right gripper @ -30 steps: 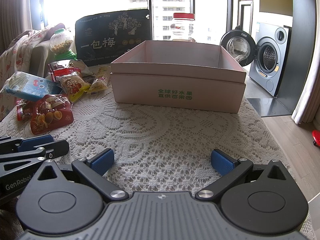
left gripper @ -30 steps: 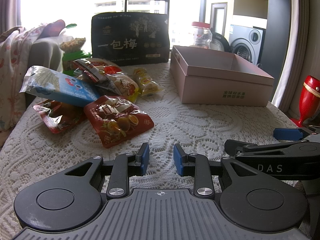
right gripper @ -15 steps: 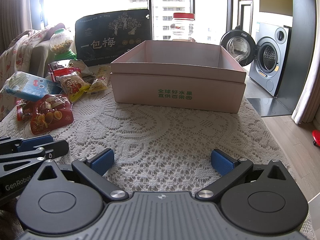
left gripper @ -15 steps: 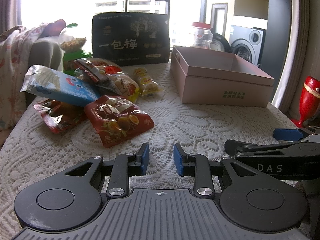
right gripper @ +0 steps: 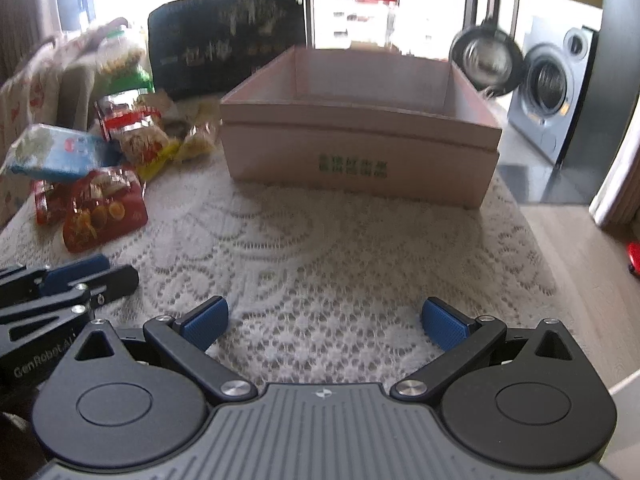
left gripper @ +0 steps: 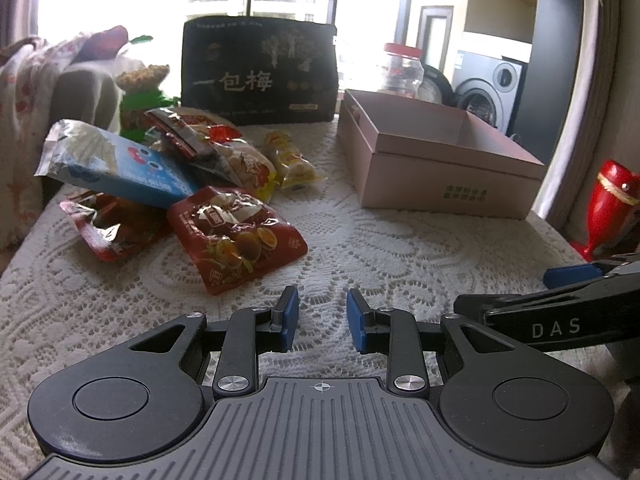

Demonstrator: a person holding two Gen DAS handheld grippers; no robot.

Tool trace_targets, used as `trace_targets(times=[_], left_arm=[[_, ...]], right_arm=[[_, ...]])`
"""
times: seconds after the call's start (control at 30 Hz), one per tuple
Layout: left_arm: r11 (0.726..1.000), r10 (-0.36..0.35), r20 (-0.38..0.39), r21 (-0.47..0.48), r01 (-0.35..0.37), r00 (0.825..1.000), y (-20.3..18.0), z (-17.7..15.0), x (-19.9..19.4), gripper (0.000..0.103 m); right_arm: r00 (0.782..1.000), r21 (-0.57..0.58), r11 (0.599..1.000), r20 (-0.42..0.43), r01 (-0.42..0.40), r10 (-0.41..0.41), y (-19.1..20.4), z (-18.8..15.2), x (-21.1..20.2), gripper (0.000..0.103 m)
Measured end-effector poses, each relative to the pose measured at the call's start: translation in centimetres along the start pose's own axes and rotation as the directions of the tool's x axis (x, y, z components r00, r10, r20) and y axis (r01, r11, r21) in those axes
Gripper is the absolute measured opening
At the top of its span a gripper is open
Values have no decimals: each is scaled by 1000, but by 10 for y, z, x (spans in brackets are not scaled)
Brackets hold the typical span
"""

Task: Organize snacks
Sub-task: 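Reach the left tool to the blue seaweed packet and grasp it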

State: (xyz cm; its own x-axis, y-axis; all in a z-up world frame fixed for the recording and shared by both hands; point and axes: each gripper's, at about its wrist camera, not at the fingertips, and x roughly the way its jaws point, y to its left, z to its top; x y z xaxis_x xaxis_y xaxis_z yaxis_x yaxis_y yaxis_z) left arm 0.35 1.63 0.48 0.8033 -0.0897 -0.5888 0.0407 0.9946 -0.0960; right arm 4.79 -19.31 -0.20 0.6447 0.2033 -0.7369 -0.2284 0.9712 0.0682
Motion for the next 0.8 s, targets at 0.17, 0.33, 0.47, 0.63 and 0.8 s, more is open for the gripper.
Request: trace_targets(times=[0.17, 0.33, 0.47, 0.63, 0.8], left_arm=[[989, -122, -57, -85, 117, 991, 29, 12, 3, 26], [990, -16, -67, -139, 6, 998, 52, 47, -13, 25], [993, -20, 164, -111, 38, 986, 82, 92, -36, 25], [984, 118, 271, -160, -76, 955, 131, 141, -20, 25], [982, 56, 113, -188, -34, 992, 171, 152, 30, 25]], right_arm=[[1000, 2, 1000, -12, 11, -11, 3, 0, -2, 103], [999, 4, 1000, -23, 29, -29, 10, 5, 1, 103], [999, -52, 998, 30, -19, 21, 27, 6, -7, 86], [983, -95, 983, 81, -154, 162, 54, 18, -17, 86], [965, -130, 965, 107, -227, 241, 75, 38, -17, 86]])
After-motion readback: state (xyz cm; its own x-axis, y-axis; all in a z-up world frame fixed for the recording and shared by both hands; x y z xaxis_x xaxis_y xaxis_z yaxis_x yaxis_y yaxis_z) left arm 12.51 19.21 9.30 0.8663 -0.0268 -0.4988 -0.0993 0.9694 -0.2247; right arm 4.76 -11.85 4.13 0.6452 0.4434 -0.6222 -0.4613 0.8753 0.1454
